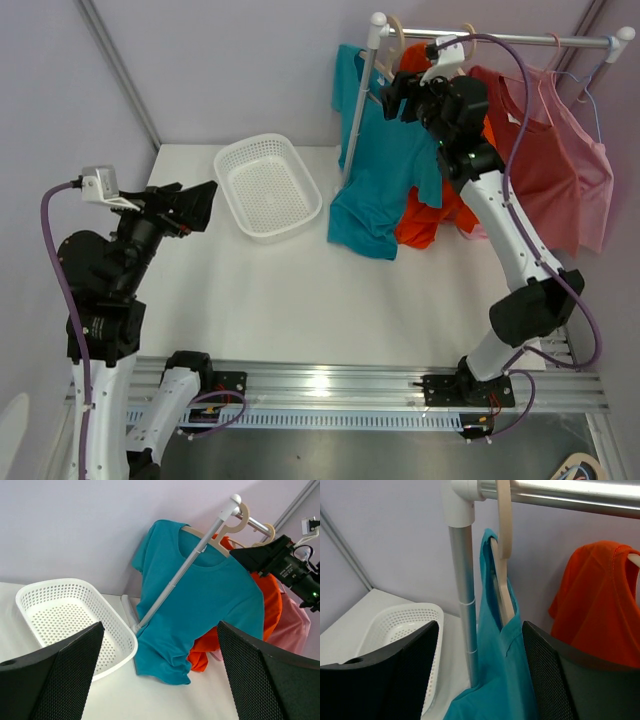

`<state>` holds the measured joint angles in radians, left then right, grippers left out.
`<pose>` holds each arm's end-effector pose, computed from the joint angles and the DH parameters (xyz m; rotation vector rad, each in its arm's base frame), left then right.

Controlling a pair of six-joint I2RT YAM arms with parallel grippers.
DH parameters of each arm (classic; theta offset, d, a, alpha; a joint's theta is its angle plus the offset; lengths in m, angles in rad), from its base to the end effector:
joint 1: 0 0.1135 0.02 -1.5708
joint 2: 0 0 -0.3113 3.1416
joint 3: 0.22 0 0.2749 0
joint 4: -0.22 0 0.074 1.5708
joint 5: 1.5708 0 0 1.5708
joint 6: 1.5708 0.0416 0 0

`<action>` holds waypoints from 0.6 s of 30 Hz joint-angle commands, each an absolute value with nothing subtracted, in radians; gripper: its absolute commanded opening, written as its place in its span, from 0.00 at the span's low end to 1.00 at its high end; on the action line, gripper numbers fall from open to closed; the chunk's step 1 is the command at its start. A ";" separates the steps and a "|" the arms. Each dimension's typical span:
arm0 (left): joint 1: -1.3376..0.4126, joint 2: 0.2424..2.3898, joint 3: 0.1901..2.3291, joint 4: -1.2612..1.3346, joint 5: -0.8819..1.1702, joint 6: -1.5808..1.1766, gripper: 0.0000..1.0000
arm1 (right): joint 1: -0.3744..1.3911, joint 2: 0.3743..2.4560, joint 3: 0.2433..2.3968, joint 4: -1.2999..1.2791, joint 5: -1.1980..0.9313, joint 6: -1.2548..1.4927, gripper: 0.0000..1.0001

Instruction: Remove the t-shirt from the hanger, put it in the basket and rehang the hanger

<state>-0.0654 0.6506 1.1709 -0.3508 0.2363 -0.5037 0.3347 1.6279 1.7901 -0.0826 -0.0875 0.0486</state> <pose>0.0872 -0.0155 0.5068 -0.1138 1.4316 -0.6354 0.3841 0.1374 0.5360 -0.2844 1.4756 0.3742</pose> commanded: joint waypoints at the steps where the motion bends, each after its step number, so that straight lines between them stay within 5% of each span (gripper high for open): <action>1: -0.067 0.669 1.193 -0.380 0.209 -0.469 1.00 | 0.341 1.690 1.882 -0.005 -0.032 -0.031 0.72; 11: -0.067 0.627 1.161 -0.365 0.158 -0.460 1.00 | 0.330 1.835 2.114 0.041 -0.011 -0.034 0.63; 18: -0.067 0.641 1.158 -0.365 0.163 -0.463 1.00 | 0.307 1.933 2.272 0.015 -0.038 -0.005 0.47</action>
